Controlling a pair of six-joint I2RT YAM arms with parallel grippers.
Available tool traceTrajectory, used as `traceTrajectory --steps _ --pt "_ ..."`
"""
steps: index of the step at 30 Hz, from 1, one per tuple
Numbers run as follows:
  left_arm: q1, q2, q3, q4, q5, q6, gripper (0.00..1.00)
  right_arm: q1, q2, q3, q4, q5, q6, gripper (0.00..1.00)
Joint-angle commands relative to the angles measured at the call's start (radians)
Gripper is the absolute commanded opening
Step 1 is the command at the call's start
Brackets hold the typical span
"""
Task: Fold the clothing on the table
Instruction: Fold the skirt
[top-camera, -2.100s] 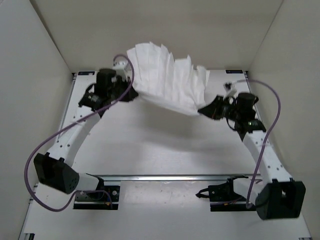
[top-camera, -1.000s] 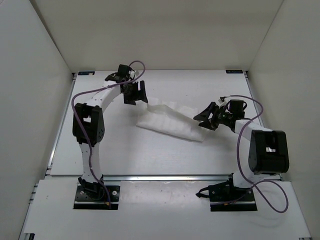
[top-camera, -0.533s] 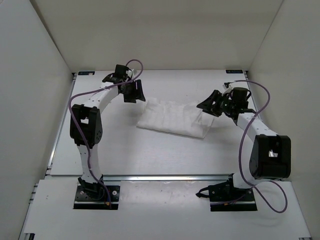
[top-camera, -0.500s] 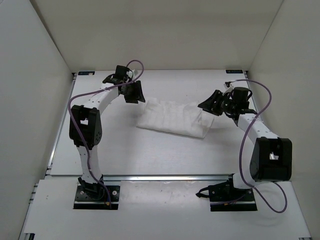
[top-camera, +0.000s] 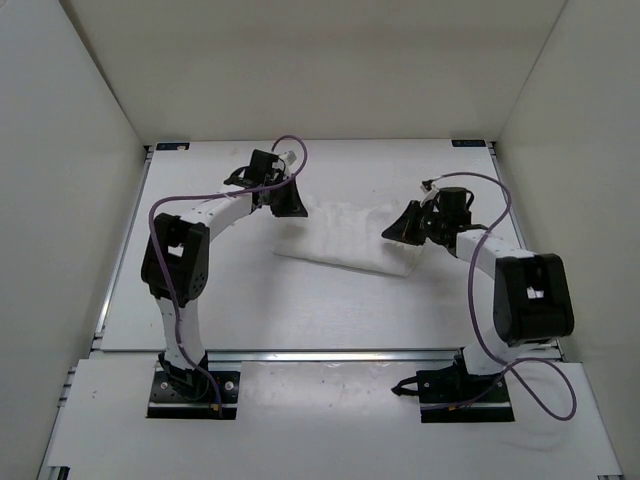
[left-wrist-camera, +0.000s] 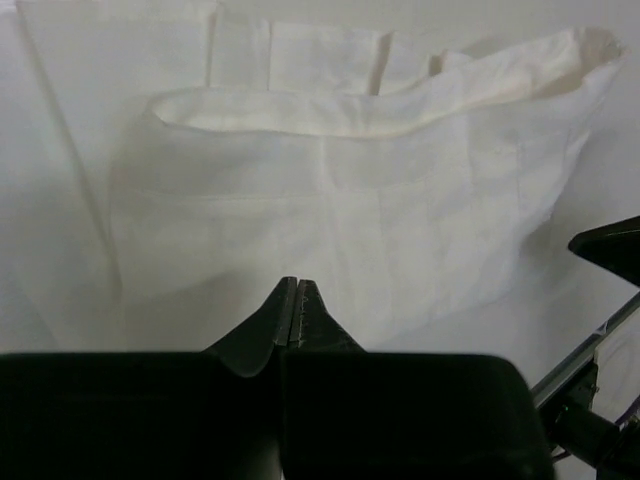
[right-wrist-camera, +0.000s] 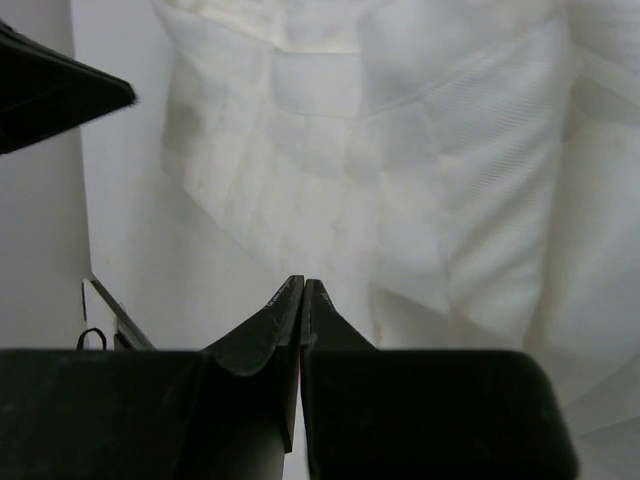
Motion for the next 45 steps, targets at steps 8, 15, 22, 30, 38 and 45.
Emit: traceTrajectory --steps 8,15,22,30,38,45 --pt "0.032 0.104 0.02 0.036 -0.101 -0.026 0.0 -0.02 0.192 0.045 -0.031 0.066 -0.067 0.0" --pt "0.014 0.165 0.046 -0.035 -0.141 0.005 0.0 -0.089 0.178 0.005 -0.082 0.144 -0.079 0.0" --pt "-0.049 0.159 0.041 -0.098 -0.141 0.013 0.0 -0.17 0.23 0.094 -0.161 0.174 -0.11 0.0" --pt "-0.047 0.021 -0.101 -0.05 -0.101 -0.021 0.0 -0.172 0.183 0.193 -0.189 0.099 -0.176 0.18" --pt "0.012 -0.026 -0.068 -0.038 -0.034 -0.004 0.16 -0.189 0.068 0.191 -0.296 0.223 -0.275 0.96" --pt "0.012 -0.1 -0.1 -0.013 -0.038 0.039 0.42 -0.19 0.109 0.162 -0.32 0.288 -0.309 0.99"
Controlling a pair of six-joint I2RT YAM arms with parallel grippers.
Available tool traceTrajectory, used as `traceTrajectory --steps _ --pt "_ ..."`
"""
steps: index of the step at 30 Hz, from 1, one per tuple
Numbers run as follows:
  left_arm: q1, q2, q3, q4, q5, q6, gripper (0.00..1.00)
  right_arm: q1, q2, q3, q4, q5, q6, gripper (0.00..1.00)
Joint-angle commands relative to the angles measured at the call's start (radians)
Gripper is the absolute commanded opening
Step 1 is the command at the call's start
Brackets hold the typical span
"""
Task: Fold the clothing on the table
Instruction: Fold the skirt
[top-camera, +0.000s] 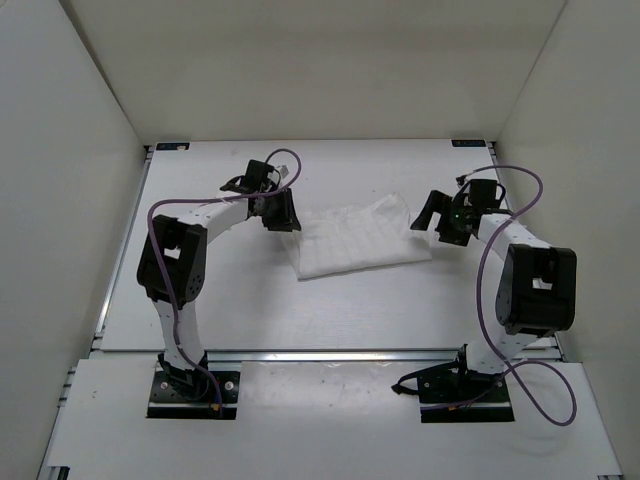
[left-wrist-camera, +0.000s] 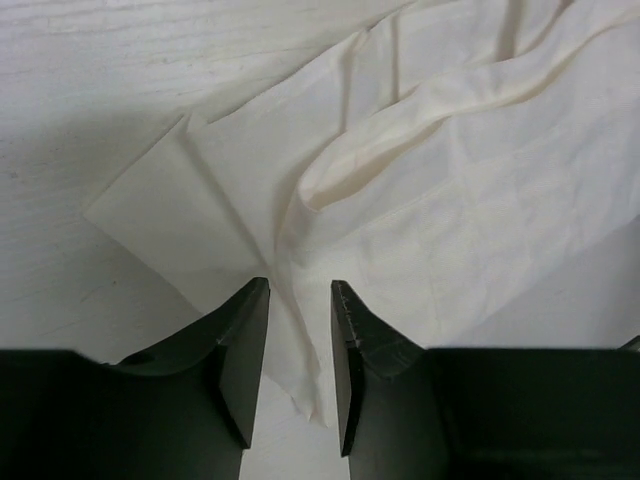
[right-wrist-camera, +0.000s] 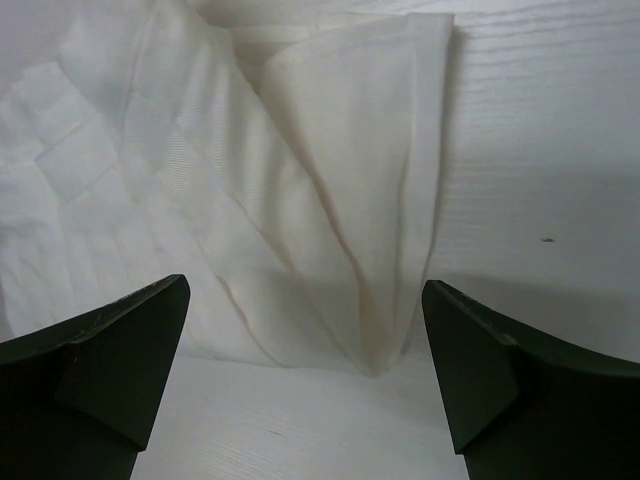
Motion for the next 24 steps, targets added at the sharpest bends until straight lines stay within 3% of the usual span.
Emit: traceTrajectory --steps 1,7,13,15,20,24 --pt "-0.015 -0.101 -0.017 0.024 0.011 0.035 0.42 0.012 0.02 -0.008 -0.007 0.06 -0.066 1.0" --pt "-0.028 -0.108 -0.072 0.032 -0.011 0.038 0.28 0.035 0.097 0.017 -0.004 0.074 -0.098 0.99" --pt "-0.037 -0.088 -0.118 0.036 -0.028 0.037 0.21 0.052 0.163 0.061 -0.043 0.097 -0.121 0.94" --pt "-0.037 -0.075 -0.12 0.033 -0.02 0.04 0.17 0.058 0.18 0.066 -0.056 0.101 -0.129 0.89" --pt "-0.04 -0.04 -0.084 0.03 -0.009 0.034 0.08 0.055 0.195 0.084 -0.056 0.075 -0.114 0.6" --pt "-0.06 -0.01 -0.067 0.024 -0.012 0.028 0.02 0.035 0.209 0.104 -0.074 0.058 -0.115 0.44"
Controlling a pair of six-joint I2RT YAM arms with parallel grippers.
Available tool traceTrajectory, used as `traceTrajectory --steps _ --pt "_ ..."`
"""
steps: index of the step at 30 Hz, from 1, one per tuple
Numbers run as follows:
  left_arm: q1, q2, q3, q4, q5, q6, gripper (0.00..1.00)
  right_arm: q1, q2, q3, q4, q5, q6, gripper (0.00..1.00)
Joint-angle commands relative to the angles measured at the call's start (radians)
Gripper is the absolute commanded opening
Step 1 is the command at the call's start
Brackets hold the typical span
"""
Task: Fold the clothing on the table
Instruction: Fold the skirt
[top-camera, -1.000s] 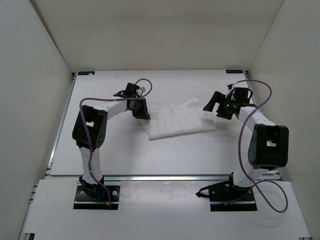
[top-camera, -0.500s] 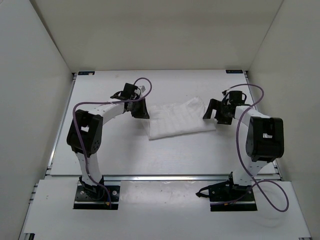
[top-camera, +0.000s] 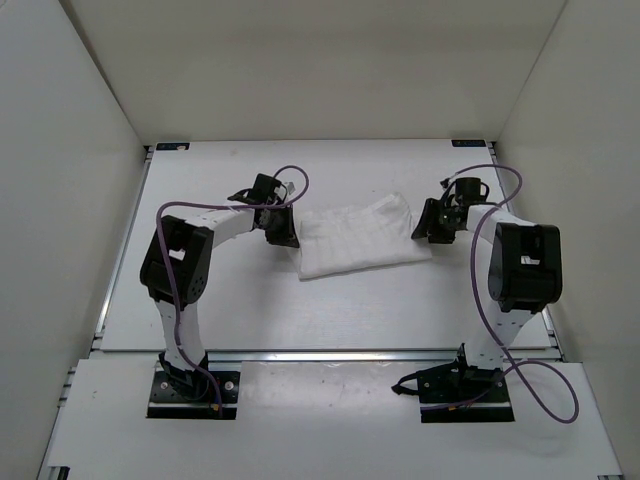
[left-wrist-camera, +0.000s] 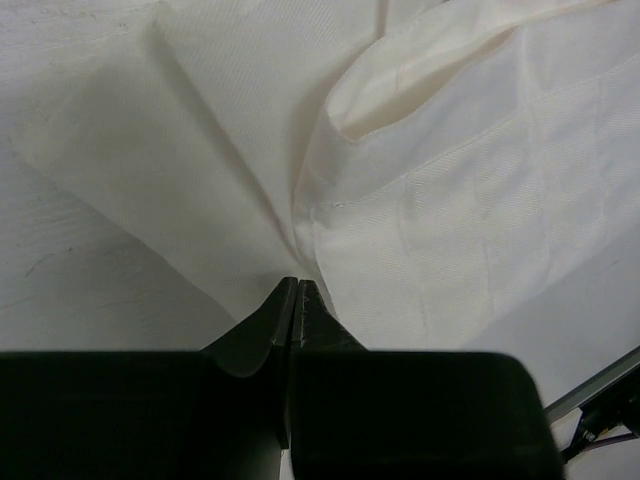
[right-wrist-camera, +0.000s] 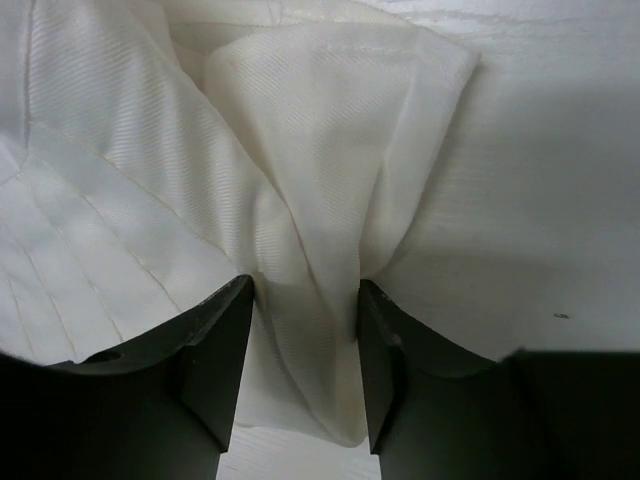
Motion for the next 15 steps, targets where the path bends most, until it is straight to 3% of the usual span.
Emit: traceTrajectory --steps 1,4,6,15 --pt "-0.016 0.015 0.039 -0.003 0.008 0.0 0.0 -0.006 0.034 0.033 -0.048 -0.005 -0.016 0.41" --pt "-0.026 0.029 0.033 0.004 0.011 0.002 0.0 0.001 0.05 0.055 -0.071 -0.029 -0.016 0.13" --pt "-0.027 0.027 0.025 0.009 0.01 -0.006 0.0 0.008 0.065 0.061 -0.078 -0.036 -0.016 0.04" --pt "-0.039 0.067 0.024 0.02 0.019 -0.015 0.0 0.056 0.024 0.197 -0.147 -0.052 -0.027 0.0"
